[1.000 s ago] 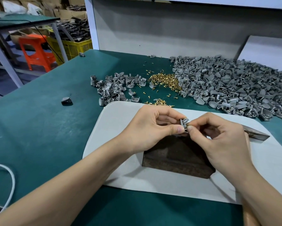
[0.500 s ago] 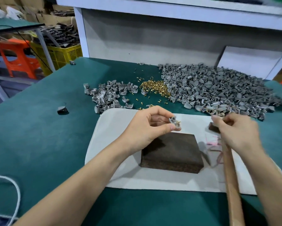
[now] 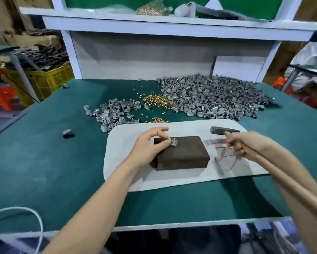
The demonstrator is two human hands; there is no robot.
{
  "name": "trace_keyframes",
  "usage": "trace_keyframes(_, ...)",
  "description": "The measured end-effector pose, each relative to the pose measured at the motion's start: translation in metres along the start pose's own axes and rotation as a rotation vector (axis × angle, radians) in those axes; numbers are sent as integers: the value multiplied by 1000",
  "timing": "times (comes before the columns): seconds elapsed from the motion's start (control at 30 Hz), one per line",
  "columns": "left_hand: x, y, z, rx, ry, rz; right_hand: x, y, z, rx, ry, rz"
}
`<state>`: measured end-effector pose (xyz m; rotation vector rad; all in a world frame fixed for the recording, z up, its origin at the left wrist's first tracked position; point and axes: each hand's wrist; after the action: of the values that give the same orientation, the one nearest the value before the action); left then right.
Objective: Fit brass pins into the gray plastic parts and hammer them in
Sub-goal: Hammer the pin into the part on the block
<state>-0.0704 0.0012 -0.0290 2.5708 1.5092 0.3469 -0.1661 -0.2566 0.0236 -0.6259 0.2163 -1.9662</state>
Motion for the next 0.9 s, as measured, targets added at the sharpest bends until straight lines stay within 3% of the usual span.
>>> trace_keyframes(0.17,-3,-1,3,-8,-38,30,-19,-47,22,317,34,-61)
trace_keyframes(0.27,-4,-1,2,3,-59,42,-39,-74,44,417,-151,-5)
trace_keyframes(0.47,-4,0,0,-11,-64,43,-85,-85,45,480,-670,22)
trace_keyframes(0.9,-5,0,2,-1,-65,40,-92,-94,60,494,-794,12)
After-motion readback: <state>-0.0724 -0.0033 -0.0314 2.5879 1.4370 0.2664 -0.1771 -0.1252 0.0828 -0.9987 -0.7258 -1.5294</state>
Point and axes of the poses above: each hand's wrist, its own y-axis towards the middle knuckle, its own x-axis out of the back of the hand, z = x × y, and after that the axes turned 5 degrees about -y, right-handed
